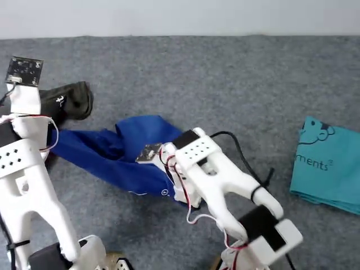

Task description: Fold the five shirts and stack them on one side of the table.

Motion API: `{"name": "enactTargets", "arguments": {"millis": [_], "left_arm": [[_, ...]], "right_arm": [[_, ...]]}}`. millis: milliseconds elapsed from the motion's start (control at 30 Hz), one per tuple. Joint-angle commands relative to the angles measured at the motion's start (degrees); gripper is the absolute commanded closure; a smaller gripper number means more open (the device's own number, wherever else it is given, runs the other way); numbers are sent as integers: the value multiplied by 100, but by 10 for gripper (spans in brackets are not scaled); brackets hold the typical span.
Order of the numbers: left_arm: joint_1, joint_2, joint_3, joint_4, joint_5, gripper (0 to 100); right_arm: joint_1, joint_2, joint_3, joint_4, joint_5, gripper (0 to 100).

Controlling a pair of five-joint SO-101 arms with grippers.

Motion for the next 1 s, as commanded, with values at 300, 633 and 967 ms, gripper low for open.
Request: {"name": "enactTargets", "arguments": {"millis": [300, 633, 967], "left_arm": [[-18, -185, -48, -237, -97, 987], [-18, -176, -40, -246, -97, 987], [-18, -211, -40, -246, -97, 987]], "right_arm": [[-541, 1218, -1477, 400, -132, 714], [-637, 2053, -1565, 277, -413, 868], [40, 1279, -1565, 664, -53, 982]]}}
